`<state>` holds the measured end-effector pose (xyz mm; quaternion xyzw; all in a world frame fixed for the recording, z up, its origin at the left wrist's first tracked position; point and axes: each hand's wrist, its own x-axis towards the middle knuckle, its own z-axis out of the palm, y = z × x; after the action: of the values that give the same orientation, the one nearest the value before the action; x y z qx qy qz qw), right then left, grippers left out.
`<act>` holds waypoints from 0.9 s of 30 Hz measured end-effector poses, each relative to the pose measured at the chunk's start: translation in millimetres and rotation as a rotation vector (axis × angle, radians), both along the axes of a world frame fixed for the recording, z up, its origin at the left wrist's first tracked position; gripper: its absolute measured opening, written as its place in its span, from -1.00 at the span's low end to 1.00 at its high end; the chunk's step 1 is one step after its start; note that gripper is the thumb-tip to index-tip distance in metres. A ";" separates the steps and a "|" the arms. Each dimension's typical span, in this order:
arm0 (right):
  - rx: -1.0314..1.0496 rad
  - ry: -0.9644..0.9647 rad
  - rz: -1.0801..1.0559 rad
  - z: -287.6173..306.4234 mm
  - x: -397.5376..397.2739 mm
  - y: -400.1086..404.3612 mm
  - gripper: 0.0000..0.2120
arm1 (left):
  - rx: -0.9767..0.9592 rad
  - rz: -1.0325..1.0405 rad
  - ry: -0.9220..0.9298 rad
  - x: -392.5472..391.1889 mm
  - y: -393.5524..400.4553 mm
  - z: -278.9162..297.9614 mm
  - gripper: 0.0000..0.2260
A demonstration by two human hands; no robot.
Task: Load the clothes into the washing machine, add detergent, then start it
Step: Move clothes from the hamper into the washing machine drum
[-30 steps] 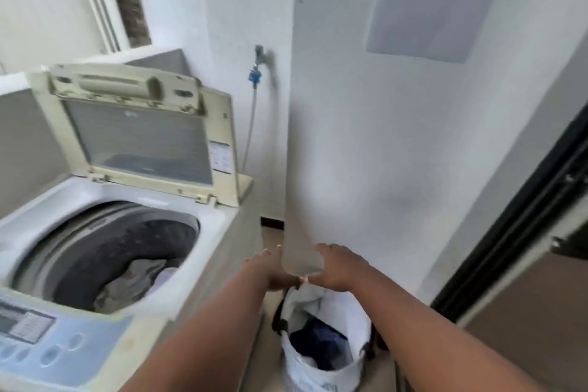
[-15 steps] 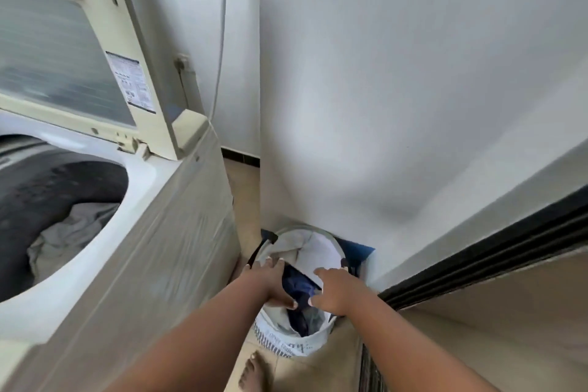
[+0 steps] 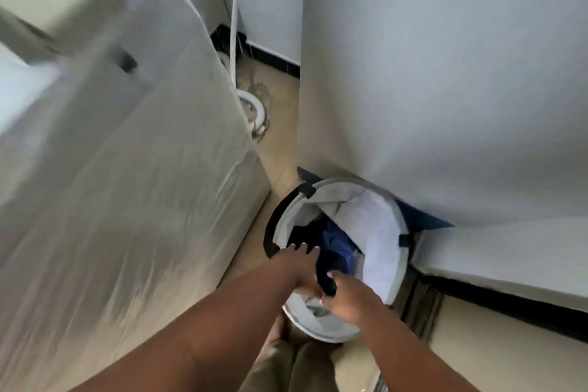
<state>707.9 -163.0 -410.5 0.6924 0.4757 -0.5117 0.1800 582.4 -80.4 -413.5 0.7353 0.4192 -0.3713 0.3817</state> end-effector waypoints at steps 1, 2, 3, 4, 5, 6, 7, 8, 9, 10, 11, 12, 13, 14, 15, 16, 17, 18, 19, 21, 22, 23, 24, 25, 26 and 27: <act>-0.033 0.022 -0.037 -27.1 -0.9 2.8 -0.40 | -0.045 0.004 0.003 9.0 -0.6 -25.4 -0.07; -0.056 0.045 -0.084 -54.5 -2.3 4.5 -0.46 | -0.075 0.016 0.010 16.3 -2.9 -52.3 -0.11; -0.064 0.055 -0.142 -76.3 -3.5 8.1 -0.53 | -0.085 0.031 0.025 22.3 -3.6 -74.9 -0.16; -0.073 0.059 -0.199 -104.3 -5.1 8.4 -0.59 | -0.100 0.049 0.050 26.5 -6.5 -101.8 -0.23; -0.075 0.067 -0.250 -132.0 -6.6 8.6 -0.63 | -0.106 0.064 0.068 30.6 -7.6 -124.8 -0.31; -0.077 0.086 -0.283 -158.1 -7.9 7.5 -0.66 | -0.107 0.069 0.084 34.2 -8.3 -148.9 -0.40; -0.099 0.101 -0.297 -181.0 -10.4 6.6 -0.67 | -0.104 0.068 0.096 36.2 -9.3 -171.3 -0.46; -0.120 0.113 -0.312 -200.1 -13.8 6.2 -0.67 | -0.106 0.057 0.111 36.0 -10.0 -191.0 -0.49; -0.155 0.125 -0.350 -220.2 -17.0 3.3 -0.67 | -0.111 0.042 0.127 36.2 -13.6 -212.4 -0.49; -0.177 0.126 -0.376 -240.0 -21.0 -0.1 -0.64 | -0.111 0.034 0.145 34.7 -17.5 -232.7 -0.47; -0.198 0.113 -0.385 -260.4 -26.2 -5.2 -0.58 | -0.108 0.028 0.170 32.3 -23.7 -252.1 -0.44; -0.213 0.101 -0.391 -279.8 -31.0 -12.7 -0.48 | -0.109 0.031 0.200 29.7 -30.5 -268.7 -0.40; -0.225 0.095 -0.391 -291.1 -35.8 -18.8 -0.35 | -0.111 0.046 0.225 26.2 -35.1 -280.4 -0.36; -0.238 0.087 -0.401 -300.4 -39.2 -25.3 -0.25 | -0.107 0.067 0.251 23.1 -40.3 -292.1 -0.30; -0.240 0.064 -0.389 -308.0 -41.5 -30.4 -0.20 | -0.091 0.074 0.261 20.3 -43.4 -303.4 -0.22; -0.224 0.026 -0.339 -314.3 -42.1 -34.7 -0.20 | -0.081 0.073 0.256 17.5 -45.4 -314.1 -0.17; -0.201 -0.013 -0.263 -320.7 -42.0 -38.6 -0.25 | -0.074 0.067 0.249 14.5 -46.1 -319.6 -0.19; -0.175 -0.043 -0.166 -324.0 -42.0 -41.0 -0.33 | -0.080 0.075 0.254 11.5 -46.3 -321.8 -0.29; -0.164 -0.061 -0.071 -325.7 -41.7 -41.5 -0.41 | -0.075 0.042 0.265 9.1 -46.3 -322.4 -0.43; -0.150 -0.078 0.069 -322.8 -41.4 -38.0 -0.56 | -0.019 -0.099 0.278 7.5 -46.9 -314.1 -0.59; -0.143 -0.080 0.100 -316.6 -41.6 -35.7 -0.62 | 0.025 -0.152 0.274 7.2 -46.2 -306.4 -0.61; -0.142 -0.081 0.101 -310.1 -41.8 -35.1 -0.67 | 0.047 -0.171 0.274 6.3 -46.3 -300.7 -0.60; -0.133 -0.083 0.084 -301.2 -40.8 -34.8 -0.69 | 0.056 -0.165 0.266 5.7 -46.2 -292.1 -0.57; -0.118 -0.085 0.062 -290.1 -38.5 -35.6 -0.69 | 0.055 -0.141 0.243 5.6 -45.4 -281.7 -0.55; -0.097 -0.095 0.044 -275.3 -34.2 -35.5 -0.68 | 0.051 -0.109 0.211 6.2 -43.6 -266.8 -0.53; -0.082 -0.099 0.027 -260.6 -28.7 -34.7 -0.66 | 0.044 -0.069 0.188 7.3 -41.4 -251.4 -0.54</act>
<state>679.2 -197.6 -671.1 0.7023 0.4543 -0.4935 0.2385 589.7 -121.7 -664.9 0.7195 0.4357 -0.4424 0.3112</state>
